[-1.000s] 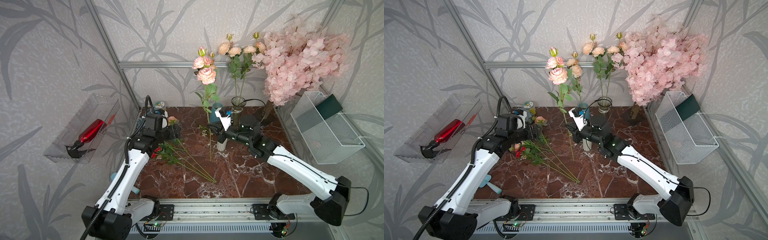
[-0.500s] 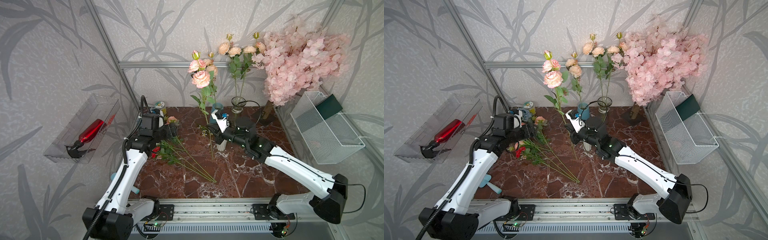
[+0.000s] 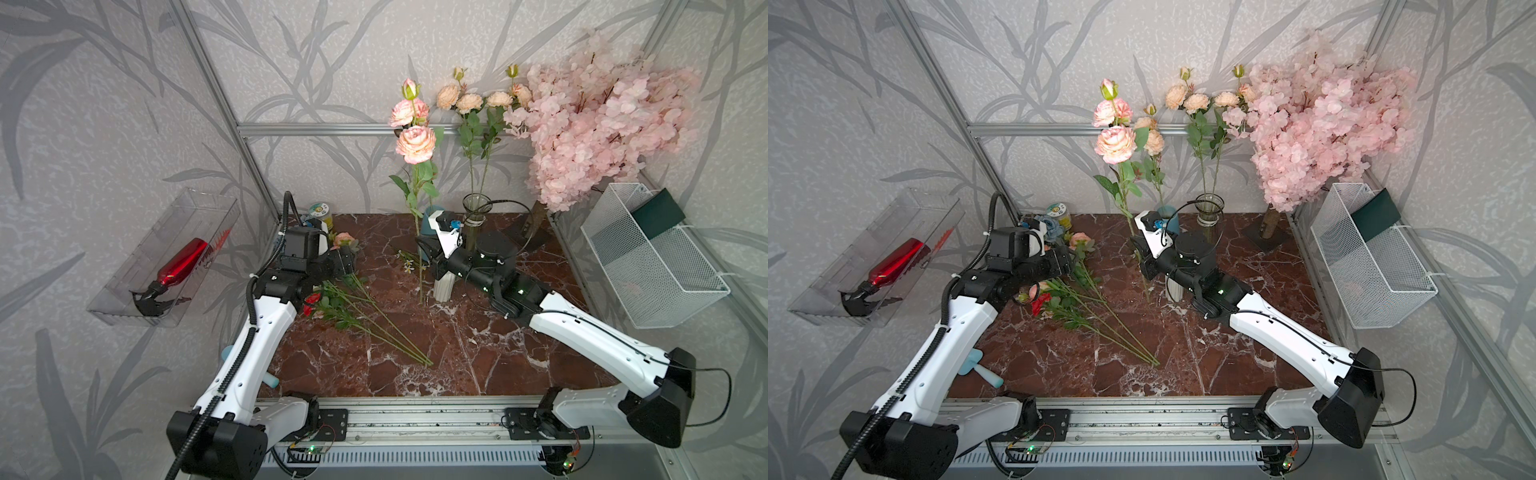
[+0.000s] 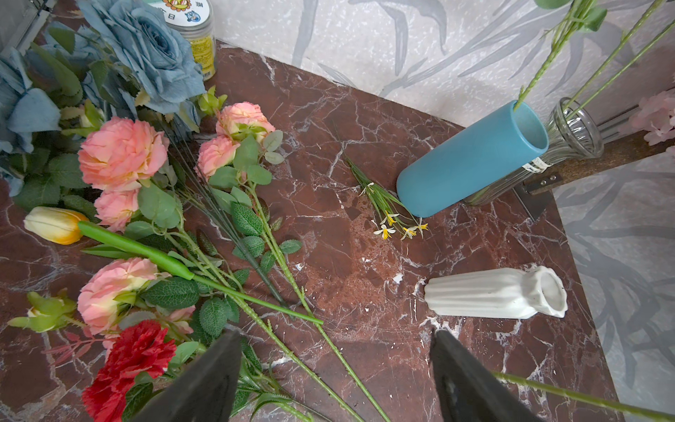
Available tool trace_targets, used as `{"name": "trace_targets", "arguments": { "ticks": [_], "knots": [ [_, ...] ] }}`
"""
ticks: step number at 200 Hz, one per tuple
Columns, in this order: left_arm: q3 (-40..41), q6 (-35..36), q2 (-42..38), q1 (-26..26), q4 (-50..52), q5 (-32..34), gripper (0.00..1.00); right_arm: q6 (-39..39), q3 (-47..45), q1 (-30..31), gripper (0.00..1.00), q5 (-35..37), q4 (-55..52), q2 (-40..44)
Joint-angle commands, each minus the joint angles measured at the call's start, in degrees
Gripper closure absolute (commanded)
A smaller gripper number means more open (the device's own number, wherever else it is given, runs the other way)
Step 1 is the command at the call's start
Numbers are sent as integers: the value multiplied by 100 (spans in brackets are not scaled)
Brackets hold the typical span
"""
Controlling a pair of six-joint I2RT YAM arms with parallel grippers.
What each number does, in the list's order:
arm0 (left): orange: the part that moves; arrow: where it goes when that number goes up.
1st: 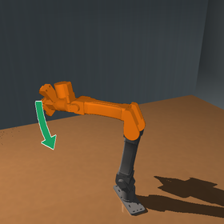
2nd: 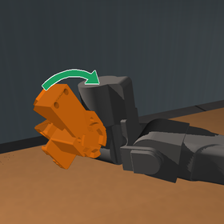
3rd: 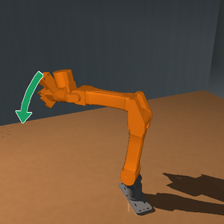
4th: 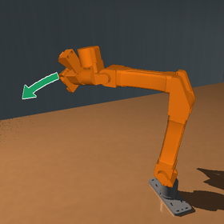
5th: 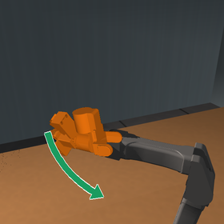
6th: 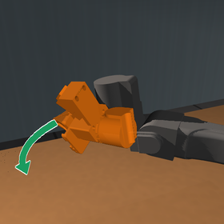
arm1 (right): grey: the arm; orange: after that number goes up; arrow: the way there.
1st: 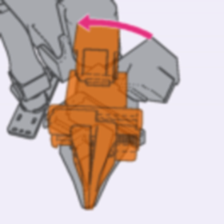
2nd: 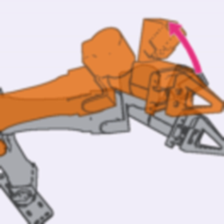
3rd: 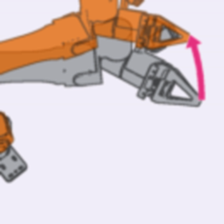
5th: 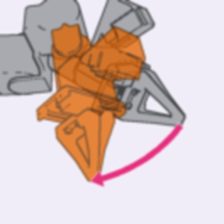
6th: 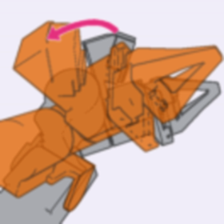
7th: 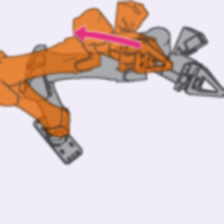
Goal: Place the pink flowers into the vase
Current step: Place the flower in the vase.
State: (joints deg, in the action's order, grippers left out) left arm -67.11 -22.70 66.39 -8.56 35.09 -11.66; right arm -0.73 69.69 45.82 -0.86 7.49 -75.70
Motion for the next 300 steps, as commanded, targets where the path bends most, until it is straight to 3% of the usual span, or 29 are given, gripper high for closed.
{"name": "trace_targets", "arguments": {
  "ticks": [1,114,210,300],
  "knots": [
    [15,2,-3,30,28,-28,18,-88,127,30,100,273,667,66],
    [129,-59,-12,90,-90,16,17,-1129,935,41,100,862,714,-423],
    [376,-197,302,178,-509,-120,18,-997,1588,-67,100,1482,231,-920],
    [362,-192,351,332,-504,-130,18,-573,2179,-144,100,1182,-542,-904]
  ]
}}
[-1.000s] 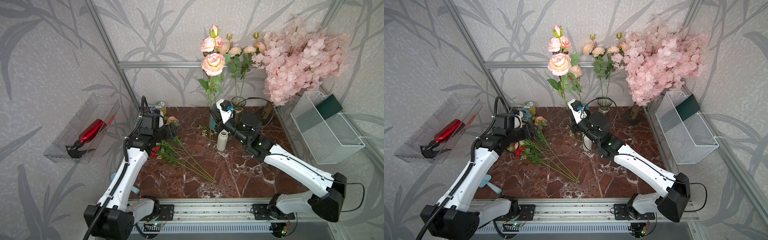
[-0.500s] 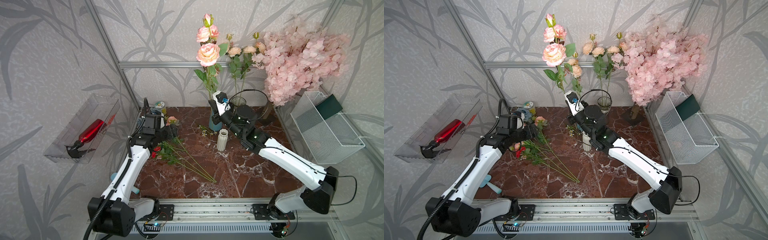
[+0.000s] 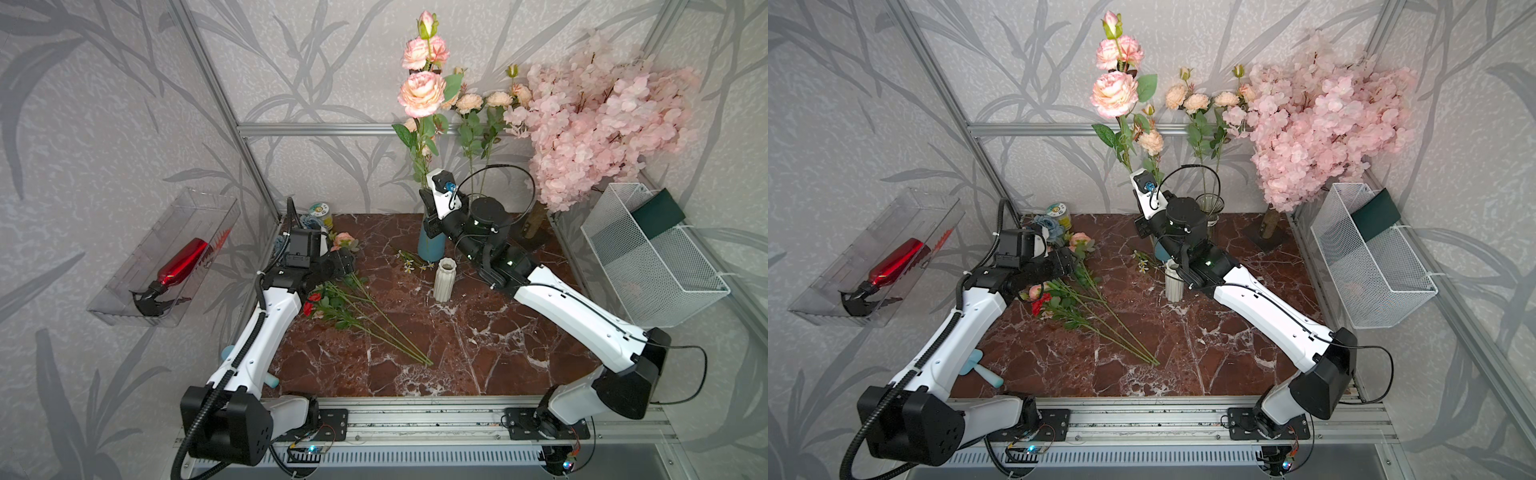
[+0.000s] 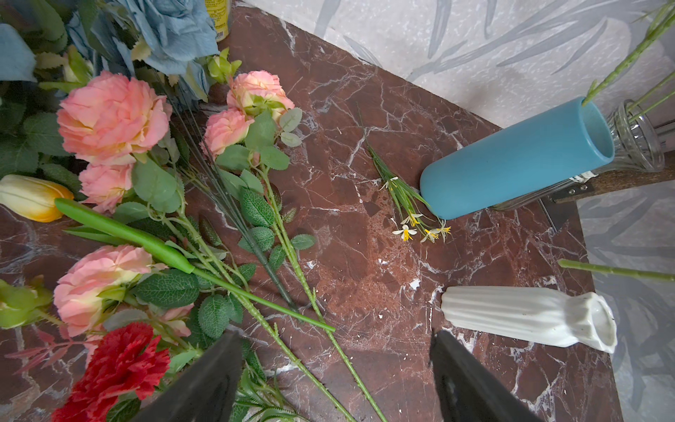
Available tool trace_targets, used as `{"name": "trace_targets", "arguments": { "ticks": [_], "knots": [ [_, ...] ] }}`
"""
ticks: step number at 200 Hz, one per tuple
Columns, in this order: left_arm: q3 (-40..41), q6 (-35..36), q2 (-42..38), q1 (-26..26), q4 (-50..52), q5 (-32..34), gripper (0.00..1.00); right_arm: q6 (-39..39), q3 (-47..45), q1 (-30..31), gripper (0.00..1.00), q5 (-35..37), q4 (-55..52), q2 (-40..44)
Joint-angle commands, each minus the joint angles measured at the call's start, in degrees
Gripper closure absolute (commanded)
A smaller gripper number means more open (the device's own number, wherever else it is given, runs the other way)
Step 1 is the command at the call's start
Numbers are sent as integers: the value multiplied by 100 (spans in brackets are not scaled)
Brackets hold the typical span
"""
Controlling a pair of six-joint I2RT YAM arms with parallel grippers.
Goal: Place the pink flowers into the vase
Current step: Place the flower in the vase.
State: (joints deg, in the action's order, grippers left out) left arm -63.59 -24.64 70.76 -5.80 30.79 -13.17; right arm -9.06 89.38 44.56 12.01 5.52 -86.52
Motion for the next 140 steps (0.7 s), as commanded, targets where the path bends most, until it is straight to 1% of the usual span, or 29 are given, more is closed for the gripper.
{"name": "trace_targets", "arguments": {
  "ticks": [1,36,65,140],
  "knots": [
    [12,3,-87,59,-78,27,18,262,210,-17,100,-113,-356,183],
    [71,21,-158,79,-108,115,18,396,-6,-17,100,-112,-499,469],
    [75,30,-175,97,-91,197,18,242,-240,-21,100,-49,-471,648],
    [221,83,-357,170,-271,183,17,-5,-339,-32,100,-85,-280,594]
  ]
}}
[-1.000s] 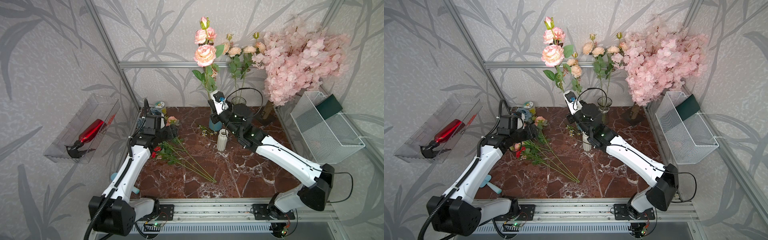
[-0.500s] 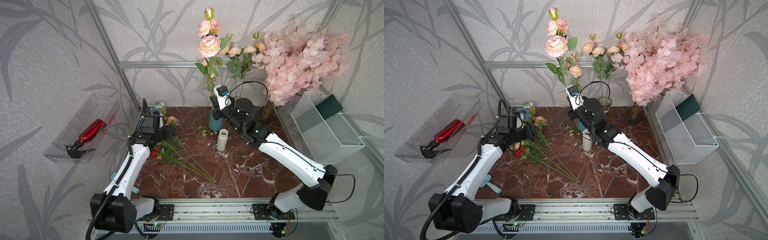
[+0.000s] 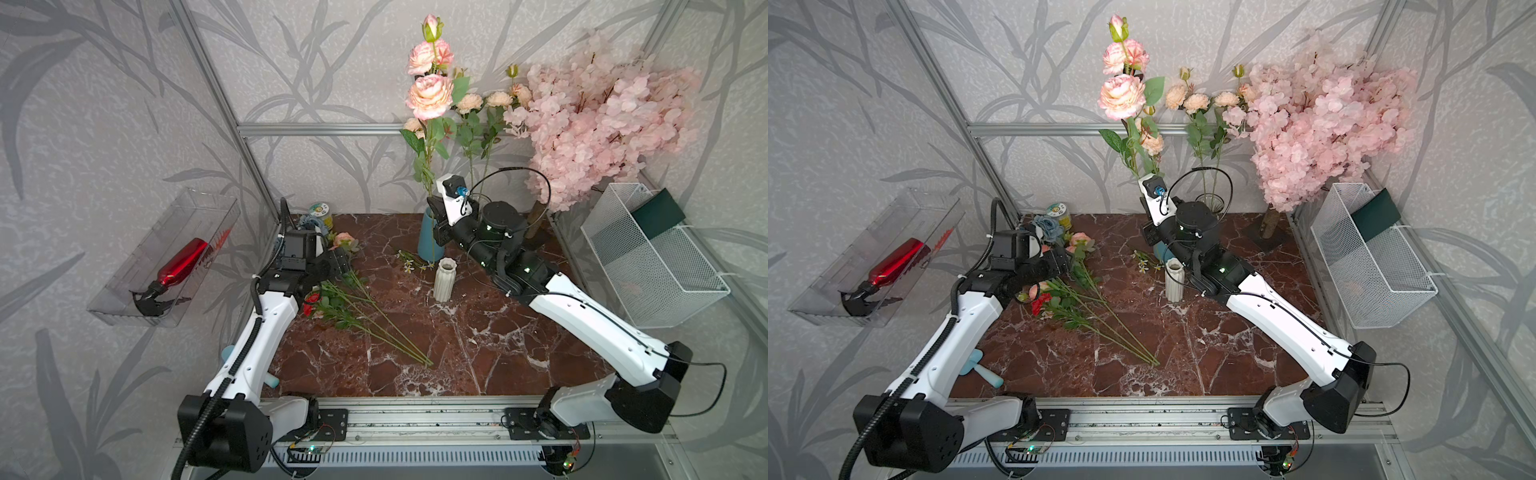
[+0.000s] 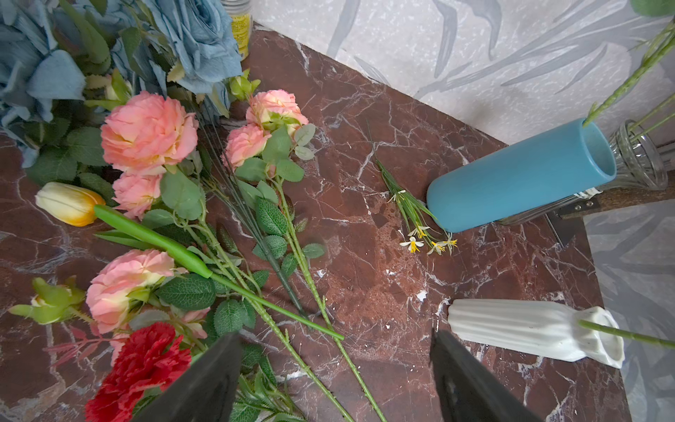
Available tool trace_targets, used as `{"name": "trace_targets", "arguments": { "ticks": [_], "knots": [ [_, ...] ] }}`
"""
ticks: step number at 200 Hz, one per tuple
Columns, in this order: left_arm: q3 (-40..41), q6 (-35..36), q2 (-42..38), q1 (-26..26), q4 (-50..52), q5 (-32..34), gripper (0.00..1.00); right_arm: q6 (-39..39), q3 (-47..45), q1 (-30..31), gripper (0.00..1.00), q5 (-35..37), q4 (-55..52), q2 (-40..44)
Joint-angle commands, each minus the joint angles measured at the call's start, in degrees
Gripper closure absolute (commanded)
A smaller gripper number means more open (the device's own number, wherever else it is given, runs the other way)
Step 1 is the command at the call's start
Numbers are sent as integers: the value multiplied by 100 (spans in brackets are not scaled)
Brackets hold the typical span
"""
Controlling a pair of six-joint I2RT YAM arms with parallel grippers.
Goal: Place the pink flowers into the vase
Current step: Place the flower in the vase.
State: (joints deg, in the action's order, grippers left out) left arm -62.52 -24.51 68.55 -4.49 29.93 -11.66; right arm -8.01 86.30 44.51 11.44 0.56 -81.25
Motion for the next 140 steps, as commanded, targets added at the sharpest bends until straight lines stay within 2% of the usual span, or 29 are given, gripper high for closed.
{"name": "trace_targets", "arguments": {
  "ticks": [1,57,140],
  "knots": [
    [120,70,-138,38,-201,28,17,-107,-28,-29,100,-28,212,62],
    [182,-25,68,98,-391,-516,17,-103,-118,-104,100,-134,413,55],
    [196,-62,-43,105,-436,-766,17,49,-273,-109,100,-187,454,129]
  ]
}}
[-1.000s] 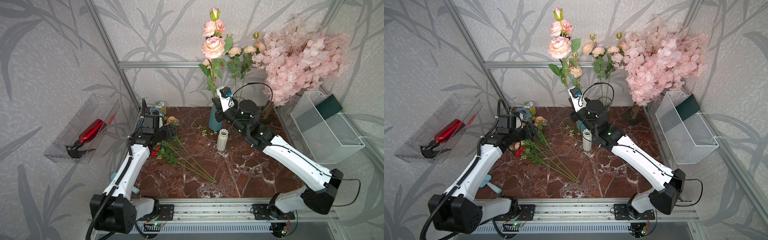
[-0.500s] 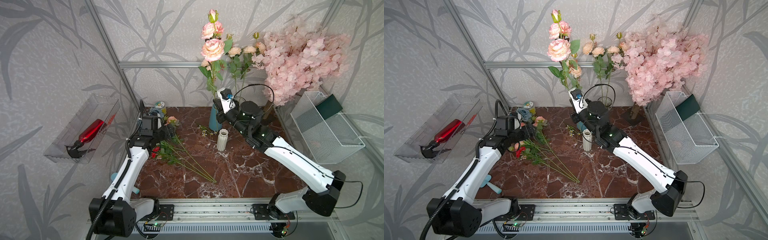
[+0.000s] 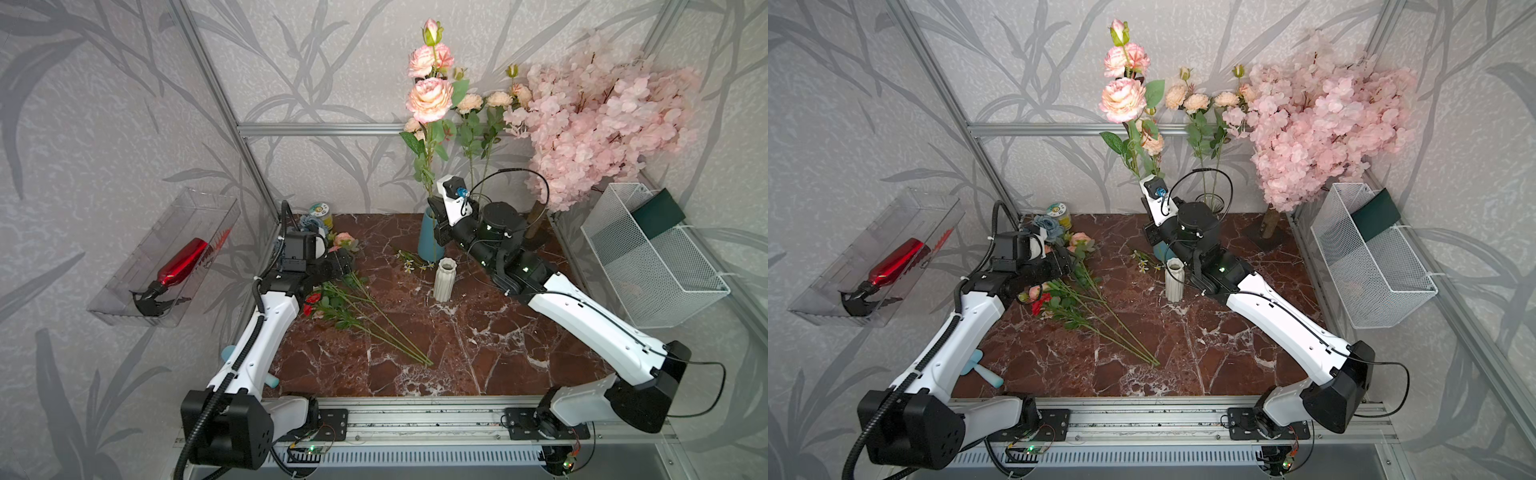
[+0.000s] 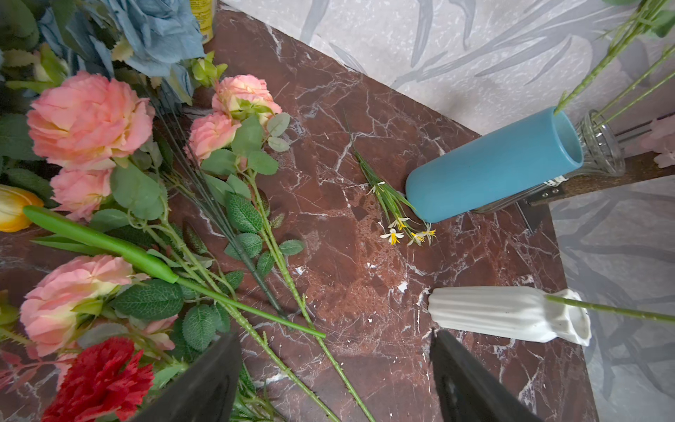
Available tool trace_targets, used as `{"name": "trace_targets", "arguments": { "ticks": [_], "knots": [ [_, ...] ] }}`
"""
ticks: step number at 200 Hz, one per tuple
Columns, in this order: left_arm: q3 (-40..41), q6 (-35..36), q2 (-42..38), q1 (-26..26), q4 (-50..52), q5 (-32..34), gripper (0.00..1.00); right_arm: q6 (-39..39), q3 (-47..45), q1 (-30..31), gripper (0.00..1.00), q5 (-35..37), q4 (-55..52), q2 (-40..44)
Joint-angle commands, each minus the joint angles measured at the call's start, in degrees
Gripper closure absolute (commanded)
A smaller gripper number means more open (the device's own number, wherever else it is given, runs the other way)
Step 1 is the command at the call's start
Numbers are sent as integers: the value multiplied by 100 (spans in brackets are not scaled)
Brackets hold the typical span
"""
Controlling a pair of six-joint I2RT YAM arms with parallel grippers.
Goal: Place the pink flowers into the vase
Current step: Place the flower in the vase.
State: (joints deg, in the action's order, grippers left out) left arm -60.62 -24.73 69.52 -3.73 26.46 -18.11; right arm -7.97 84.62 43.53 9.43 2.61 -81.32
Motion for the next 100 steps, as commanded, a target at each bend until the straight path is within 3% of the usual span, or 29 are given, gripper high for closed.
{"name": "trace_targets", "arguments": {
  "ticks": [1,100],
  "knots": [
    [10,-36,-153,29,-88,-109,17,43,-113,-11,100,19,249,139],
    [-281,-159,-341,28,394,395,17,-343,-164,-138,100,209,931,-107]
  ]
}}
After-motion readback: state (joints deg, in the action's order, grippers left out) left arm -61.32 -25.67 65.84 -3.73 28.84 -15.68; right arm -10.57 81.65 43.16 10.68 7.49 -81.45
